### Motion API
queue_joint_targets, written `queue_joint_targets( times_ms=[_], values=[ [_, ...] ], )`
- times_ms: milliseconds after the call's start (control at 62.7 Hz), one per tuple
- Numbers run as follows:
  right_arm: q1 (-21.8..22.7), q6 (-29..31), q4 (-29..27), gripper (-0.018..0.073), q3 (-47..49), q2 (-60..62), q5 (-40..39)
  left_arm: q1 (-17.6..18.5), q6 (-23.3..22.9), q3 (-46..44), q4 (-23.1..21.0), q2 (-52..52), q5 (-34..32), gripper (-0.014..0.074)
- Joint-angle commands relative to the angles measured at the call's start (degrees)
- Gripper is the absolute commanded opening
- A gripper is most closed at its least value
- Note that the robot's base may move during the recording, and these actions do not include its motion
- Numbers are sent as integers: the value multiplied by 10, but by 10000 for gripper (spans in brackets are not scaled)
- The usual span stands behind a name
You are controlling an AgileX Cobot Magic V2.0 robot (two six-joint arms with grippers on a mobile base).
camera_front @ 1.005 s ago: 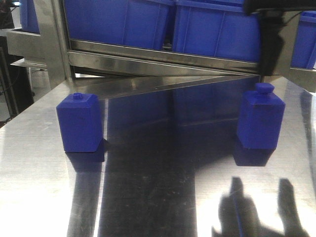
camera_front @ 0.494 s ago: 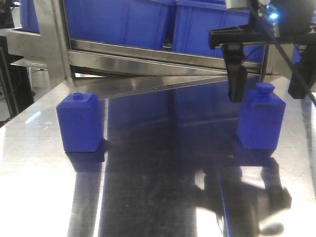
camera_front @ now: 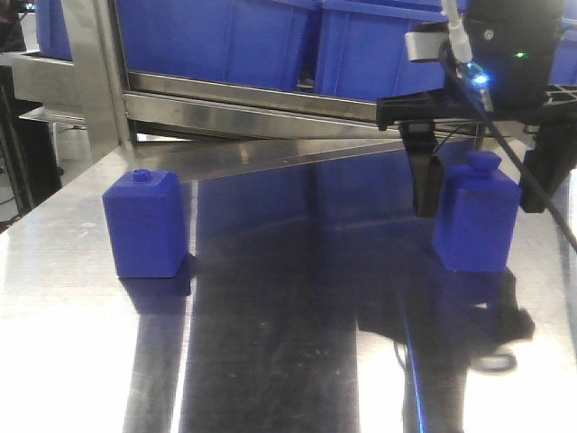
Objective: Pick and sort blue part to right shelf
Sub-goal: 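Lower the right gripper over the nearer blue block and close it, then lift the blue block off the table with the right gripper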
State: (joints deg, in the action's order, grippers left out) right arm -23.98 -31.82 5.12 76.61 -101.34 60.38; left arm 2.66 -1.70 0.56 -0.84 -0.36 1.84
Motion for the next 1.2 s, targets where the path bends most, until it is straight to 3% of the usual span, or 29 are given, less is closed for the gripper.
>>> queue_joint_targets(
  times_ms=[0,303,574,781,957,1180],
  values=[
    [3,7,5,613,19,19,-14,4,-4,12,-4,-11,-49,123],
    [3,7,5,607,18,18,-15,4,-4,12,-4,-11,-49,123],
    [4,10,5,388,18,18,-14,4,-4,12,-4,-11,-49,123],
    [4,16,15,372,18,24,-1,4,-4,12,-4,-11,-49,123],
    [10,49,35,372,8,64,-11,4,-4,12,-4,-11,-49,123],
    [64,159,-4,372,-95,178,-142,4,-4,12,-4,-11,-49,123]
  ],
)
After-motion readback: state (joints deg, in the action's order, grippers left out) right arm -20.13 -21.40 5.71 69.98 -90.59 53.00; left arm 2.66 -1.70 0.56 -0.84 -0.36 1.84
